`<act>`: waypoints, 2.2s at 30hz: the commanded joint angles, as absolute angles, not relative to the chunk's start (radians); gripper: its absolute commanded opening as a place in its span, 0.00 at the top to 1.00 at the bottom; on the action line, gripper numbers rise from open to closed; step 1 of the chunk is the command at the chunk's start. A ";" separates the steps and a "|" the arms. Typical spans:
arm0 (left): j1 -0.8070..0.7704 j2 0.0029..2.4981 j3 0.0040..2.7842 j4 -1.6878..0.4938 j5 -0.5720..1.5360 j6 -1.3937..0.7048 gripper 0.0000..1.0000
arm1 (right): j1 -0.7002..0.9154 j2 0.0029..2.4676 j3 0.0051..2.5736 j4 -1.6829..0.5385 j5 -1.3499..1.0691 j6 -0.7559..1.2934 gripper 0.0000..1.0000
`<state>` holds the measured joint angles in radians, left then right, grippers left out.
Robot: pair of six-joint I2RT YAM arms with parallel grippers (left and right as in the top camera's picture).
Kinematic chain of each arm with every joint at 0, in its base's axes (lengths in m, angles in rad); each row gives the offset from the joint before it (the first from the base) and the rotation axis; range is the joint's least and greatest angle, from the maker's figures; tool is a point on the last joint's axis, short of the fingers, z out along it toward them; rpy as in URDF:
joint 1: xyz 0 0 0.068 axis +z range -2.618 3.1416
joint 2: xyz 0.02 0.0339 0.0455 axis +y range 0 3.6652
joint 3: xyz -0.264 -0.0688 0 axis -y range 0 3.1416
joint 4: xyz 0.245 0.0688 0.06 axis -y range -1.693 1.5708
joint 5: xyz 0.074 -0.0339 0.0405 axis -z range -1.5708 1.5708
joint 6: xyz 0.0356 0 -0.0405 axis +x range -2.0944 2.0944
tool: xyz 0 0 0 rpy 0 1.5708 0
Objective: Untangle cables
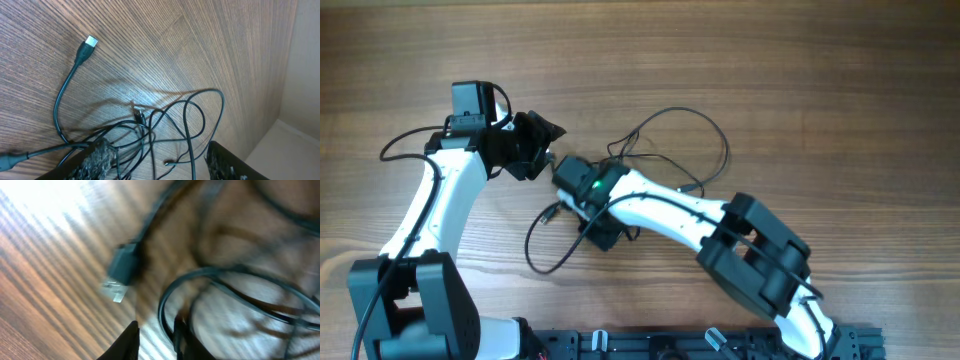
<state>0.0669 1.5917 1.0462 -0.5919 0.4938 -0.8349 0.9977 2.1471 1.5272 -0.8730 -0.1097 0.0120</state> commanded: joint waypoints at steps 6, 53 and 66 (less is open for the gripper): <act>0.072 1.599 1.045 -0.596 0.477 -0.815 0.36 | 1.062 2.194 1.523 -0.822 -0.001 -0.102 0.85; 0.125 1.599 1.045 -0.724 1.193 -0.671 0.64 | 0.500 2.031 1.528 -0.468 -1.465 0.270 0.96; 0.123 1.599 1.045 -0.597 1.204 -0.873 0.63 | 0.515 2.031 1.528 -0.468 -1.468 0.268 0.96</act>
<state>0.1299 1.5917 1.0458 -0.6155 1.1812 -0.8024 0.5079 2.0548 1.5265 -0.4698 -1.4326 0.2657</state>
